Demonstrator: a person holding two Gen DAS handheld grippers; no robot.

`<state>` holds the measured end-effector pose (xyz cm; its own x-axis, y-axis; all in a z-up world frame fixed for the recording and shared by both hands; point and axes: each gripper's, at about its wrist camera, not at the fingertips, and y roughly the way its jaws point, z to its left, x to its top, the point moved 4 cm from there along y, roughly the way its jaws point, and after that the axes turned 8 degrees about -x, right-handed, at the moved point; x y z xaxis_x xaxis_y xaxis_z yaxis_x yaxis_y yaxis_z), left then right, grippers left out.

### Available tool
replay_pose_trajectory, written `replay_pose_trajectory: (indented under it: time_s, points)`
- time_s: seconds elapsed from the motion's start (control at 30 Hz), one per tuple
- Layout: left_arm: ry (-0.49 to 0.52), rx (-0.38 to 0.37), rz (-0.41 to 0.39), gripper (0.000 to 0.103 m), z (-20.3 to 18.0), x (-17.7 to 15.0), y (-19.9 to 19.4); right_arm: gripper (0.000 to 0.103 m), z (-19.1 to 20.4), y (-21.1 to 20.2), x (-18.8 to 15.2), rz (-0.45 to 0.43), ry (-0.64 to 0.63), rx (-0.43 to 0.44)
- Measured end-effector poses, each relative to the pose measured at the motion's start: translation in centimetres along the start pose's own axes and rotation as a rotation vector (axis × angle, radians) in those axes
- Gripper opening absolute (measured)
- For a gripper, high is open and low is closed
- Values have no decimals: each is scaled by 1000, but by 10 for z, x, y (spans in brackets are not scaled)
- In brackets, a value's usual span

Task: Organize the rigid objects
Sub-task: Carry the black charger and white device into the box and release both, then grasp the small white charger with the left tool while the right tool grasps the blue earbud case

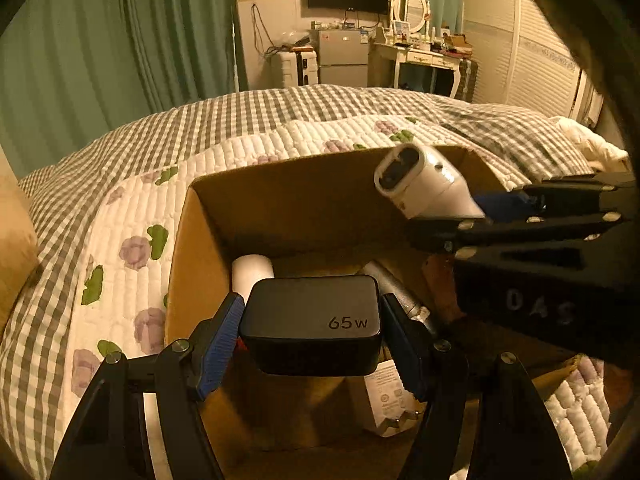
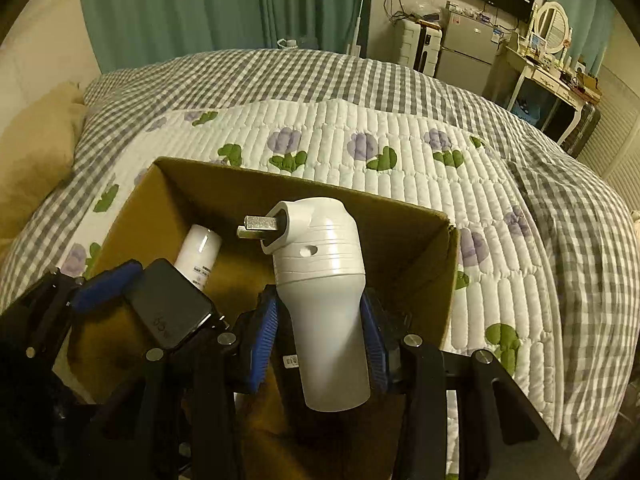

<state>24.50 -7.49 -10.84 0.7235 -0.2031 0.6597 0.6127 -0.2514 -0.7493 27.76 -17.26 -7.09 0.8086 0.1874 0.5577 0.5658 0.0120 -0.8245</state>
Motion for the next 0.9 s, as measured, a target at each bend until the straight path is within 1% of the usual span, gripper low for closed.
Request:
replay_pose_trajectory:
  time_s: [0.03,0.07,0.1,0.13,0.17,0.2,0.23,0.33,0.37,0.4,0.47,0.53,0.63,0.7,0.77,0.9]
  points:
    - [-1,-2,3,70,0,0,0,41,-1,-3,1,-17,10,8]
    - [-6,-7,11,70,-1,0,0,46,-1,-6,3,-28,19,14]
    - [-17,-14,25,72,0,-1,1,54,-3,-10,5,-38,29,12]
    - [-25,-14,29,72,1,0,1,66,-5,-16,7,-53,38,3]
    - [-32,-7,12,74,2,2,-4,69,-7,-21,8,-66,43,-5]
    - [-35,-1,-4,83,3,3,-10,69,-9,-28,10,-78,46,-11]
    - [-39,1,-18,87,4,5,-17,69,-12,-37,13,-89,46,-18]
    - [-37,-12,-50,88,4,11,-46,70,-22,-68,14,-130,41,-41]
    - [-26,-5,-66,89,3,11,-59,73,-23,-78,14,-144,36,-45]
    - [-17,6,-81,93,2,12,-69,76,-26,-91,11,-160,29,-47]
    - [2,25,-121,96,2,11,-94,87,-30,-119,5,-205,13,-56]
    - [14,31,-152,99,1,6,-117,88,-32,-145,-6,-236,-3,-78]
    - [5,26,-186,103,0,-5,-145,95,-33,-172,-25,-255,-28,-84]
    - [-1,20,-194,103,-2,-15,-156,95,-31,-183,-41,-257,-41,-83]
    - [-10,31,-201,103,-3,-30,-163,95,-27,-188,-61,-248,-60,-66]
    - [-14,47,-168,103,-10,-57,-157,95,-17,-176,-100,-205,-80,-43]
